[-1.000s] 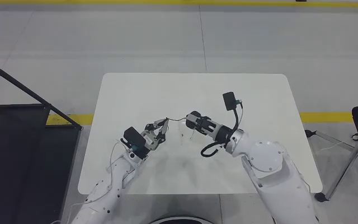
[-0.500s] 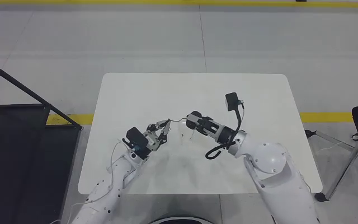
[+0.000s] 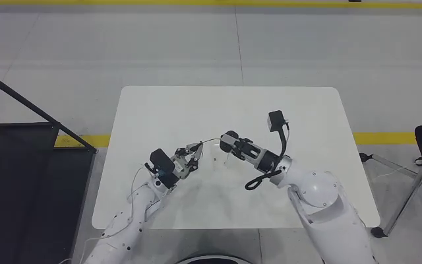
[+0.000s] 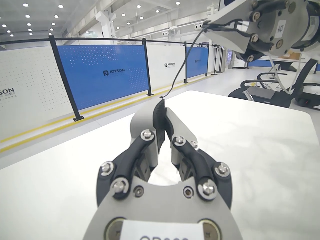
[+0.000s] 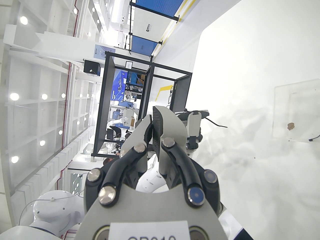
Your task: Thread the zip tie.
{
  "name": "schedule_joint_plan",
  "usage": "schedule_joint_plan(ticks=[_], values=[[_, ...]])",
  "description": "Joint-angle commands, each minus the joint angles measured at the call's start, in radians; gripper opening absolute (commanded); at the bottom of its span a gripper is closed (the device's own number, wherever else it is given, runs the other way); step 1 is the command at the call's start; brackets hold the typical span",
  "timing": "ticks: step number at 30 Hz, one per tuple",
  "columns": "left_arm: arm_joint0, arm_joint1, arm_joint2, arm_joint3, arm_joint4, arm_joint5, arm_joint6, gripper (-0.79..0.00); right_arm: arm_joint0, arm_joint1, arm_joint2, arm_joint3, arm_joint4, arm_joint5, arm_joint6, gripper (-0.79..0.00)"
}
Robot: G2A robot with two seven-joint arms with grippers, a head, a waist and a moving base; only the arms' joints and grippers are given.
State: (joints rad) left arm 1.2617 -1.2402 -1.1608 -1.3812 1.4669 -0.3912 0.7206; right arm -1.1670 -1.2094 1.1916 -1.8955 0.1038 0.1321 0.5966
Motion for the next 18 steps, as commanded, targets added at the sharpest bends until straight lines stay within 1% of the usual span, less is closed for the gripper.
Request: schedule_joint_plan(ticks=[1,13,18], values=[[-0.001,0.000,-0.001,0.001,-0.009,-0.010,-0.002,-0.785,-0.001,0.000,0.001,0.001,0.004,-0.005,0.000,-0.785],[0.000,0.001,-0.013,-0.001,-0.125,-0.135,-0.025,-0.785,0.015,0.000,-0.016,0.002,-0.036,0.038,0.002,-0.785],[0.005,0.002,-0.018,-0.011,-0.142,-0.147,-0.034,-0.785,0.022,-0.001,-0.036,-0.005,-0.086,0.074,-0.019,-0.785]])
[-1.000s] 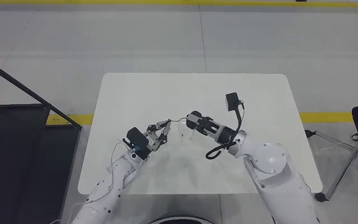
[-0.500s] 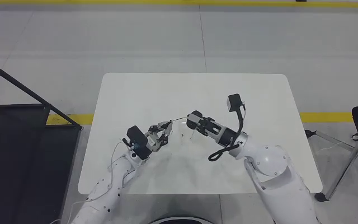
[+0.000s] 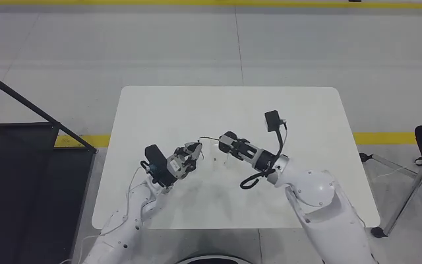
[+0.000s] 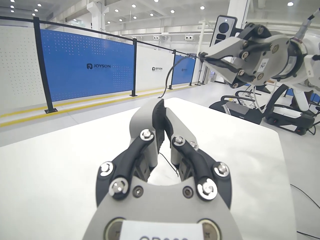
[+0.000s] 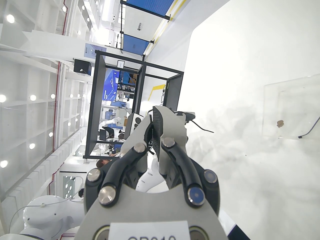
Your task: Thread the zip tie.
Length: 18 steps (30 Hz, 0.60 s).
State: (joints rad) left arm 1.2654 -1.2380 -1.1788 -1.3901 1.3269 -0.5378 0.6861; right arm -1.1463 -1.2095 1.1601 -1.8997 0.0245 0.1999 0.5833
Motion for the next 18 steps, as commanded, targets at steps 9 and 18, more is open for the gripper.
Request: schedule_joint_plan(ticks=[9,18], values=[[0.012,0.001,-0.013,-0.016,-0.026,-0.010,0.030,-0.785,0.021,-0.004,-0.042,-0.008,-0.085,0.084,-0.030,-0.785],[0.016,0.003,-0.021,-0.021,-0.024,-0.017,0.031,-0.785,0.038,-0.006,-0.074,-0.008,-0.151,0.116,-0.026,-0.785]])
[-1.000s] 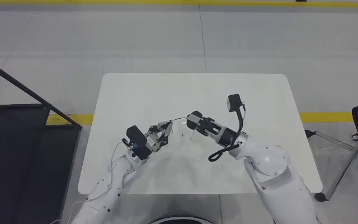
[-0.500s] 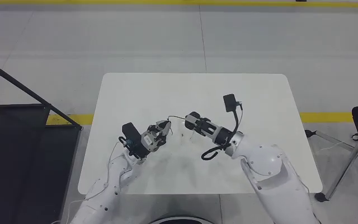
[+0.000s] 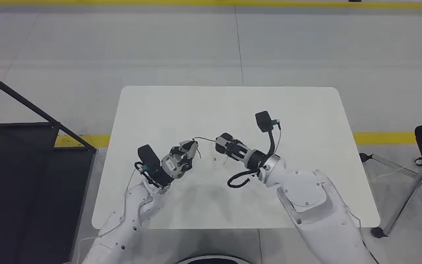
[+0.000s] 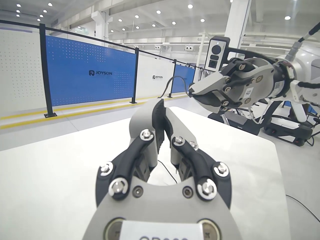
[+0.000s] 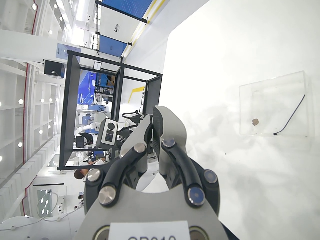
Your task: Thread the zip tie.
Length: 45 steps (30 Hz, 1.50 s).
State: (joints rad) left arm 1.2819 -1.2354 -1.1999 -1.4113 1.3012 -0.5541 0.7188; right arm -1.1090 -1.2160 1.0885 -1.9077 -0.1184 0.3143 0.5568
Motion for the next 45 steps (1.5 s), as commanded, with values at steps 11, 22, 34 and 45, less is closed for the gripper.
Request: schedule_joint_plan(ticks=[11,22,34,45], values=[[-0.008,0.000,0.008,0.009,0.037,0.009,-0.023,-0.785,-0.008,-0.003,-0.004,-0.004,-0.011,-0.022,-0.011,-0.785],[-0.009,-0.002,0.007,0.010,0.063,0.064,0.019,-0.785,-0.039,0.002,0.038,-0.018,0.004,-0.044,0.005,-0.785],[0.000,-0.003,0.016,0.013,0.192,0.207,0.118,-0.785,-0.039,0.004,0.050,-0.036,-0.027,0.027,0.007,-0.785],[0.000,-0.011,0.034,0.038,0.299,0.399,0.222,-0.785,-0.046,0.006,0.057,-0.054,-0.061,0.074,0.009,-0.785]])
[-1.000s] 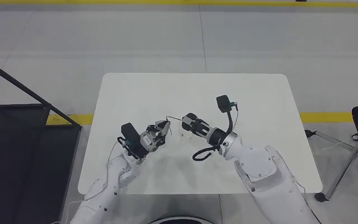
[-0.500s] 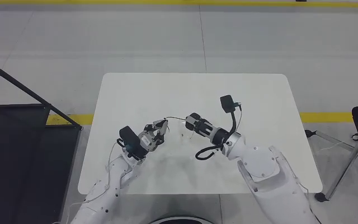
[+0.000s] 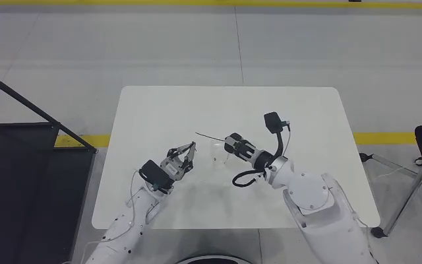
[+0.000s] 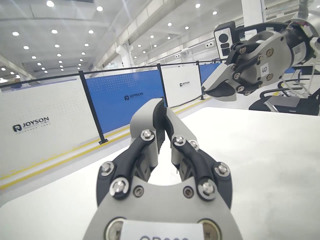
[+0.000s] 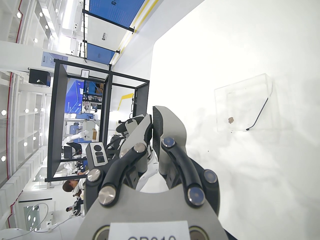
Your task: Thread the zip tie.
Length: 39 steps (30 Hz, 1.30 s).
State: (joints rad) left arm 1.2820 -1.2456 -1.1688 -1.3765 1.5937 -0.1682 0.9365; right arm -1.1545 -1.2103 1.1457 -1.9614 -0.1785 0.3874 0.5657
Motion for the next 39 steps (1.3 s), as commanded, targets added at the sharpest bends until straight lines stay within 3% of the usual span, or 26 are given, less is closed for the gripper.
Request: schedule_joint_plan(ticks=[1,15,21,39], values=[[-0.001,-0.002,0.006,0.006,0.009,0.016,0.006,-0.785,0.000,0.000,0.000,-0.001,-0.004,0.002,0.000,-0.785],[-0.008,-0.007,0.009,0.022,-0.059,-0.037,0.002,-0.785,-0.031,0.002,0.036,-0.016,0.033,-0.049,-0.002,-0.785],[-0.011,-0.007,-0.001,0.018,-0.086,-0.076,-0.006,-0.785,-0.055,0.010,0.068,-0.024,0.055,-0.105,0.053,-0.785],[-0.010,-0.002,-0.010,0.009,-0.031,-0.081,-0.025,-0.785,-0.070,0.018,0.082,-0.037,0.024,-0.106,0.076,-0.785]])
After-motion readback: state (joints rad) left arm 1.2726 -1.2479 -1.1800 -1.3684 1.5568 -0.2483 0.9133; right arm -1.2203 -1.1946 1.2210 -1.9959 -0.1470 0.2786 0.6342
